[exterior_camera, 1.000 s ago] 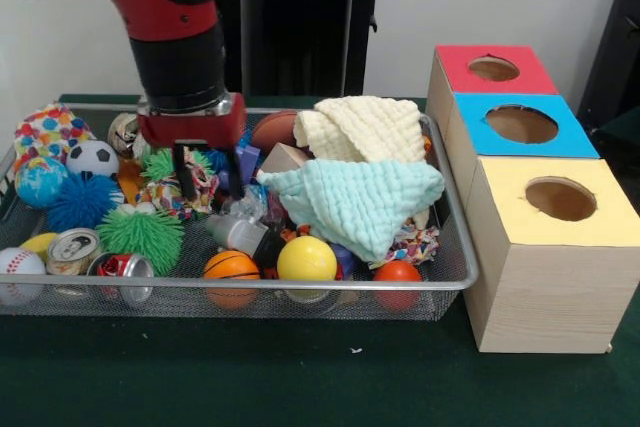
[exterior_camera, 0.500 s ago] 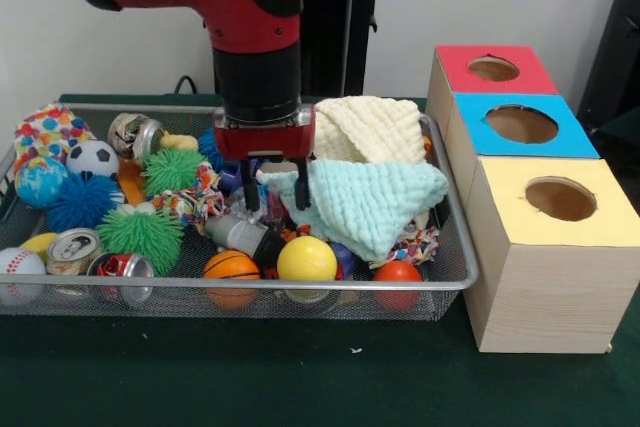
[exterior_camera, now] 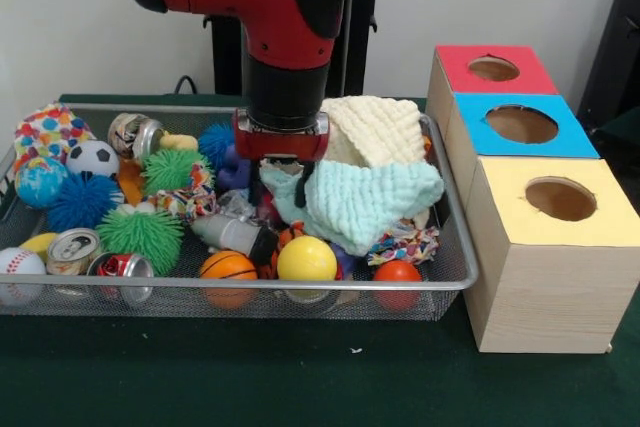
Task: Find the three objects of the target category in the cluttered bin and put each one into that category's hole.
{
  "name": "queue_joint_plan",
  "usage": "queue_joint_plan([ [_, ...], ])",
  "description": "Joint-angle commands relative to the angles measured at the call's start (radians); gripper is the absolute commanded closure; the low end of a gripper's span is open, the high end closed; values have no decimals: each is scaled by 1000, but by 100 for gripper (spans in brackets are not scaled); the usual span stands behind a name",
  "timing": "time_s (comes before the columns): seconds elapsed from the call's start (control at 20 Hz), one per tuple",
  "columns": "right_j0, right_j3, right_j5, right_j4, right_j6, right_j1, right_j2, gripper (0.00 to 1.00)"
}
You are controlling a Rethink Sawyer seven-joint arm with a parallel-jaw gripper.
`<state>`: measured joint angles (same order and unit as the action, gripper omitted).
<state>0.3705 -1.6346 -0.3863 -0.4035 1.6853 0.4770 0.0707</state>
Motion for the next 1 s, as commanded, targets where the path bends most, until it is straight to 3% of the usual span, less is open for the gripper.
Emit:
queue_joint_plan([
  [0.05,-22,116,-114,-88,62,-86,-140,0],
  [0.35,-45,158,-107,-145,-2,-77,-177,0],
  [0.7,-32,176,-128,-176,-64,-71,-155,0],
  [1.0,10,117,-179,-126,-75,-7,-95,0],
])
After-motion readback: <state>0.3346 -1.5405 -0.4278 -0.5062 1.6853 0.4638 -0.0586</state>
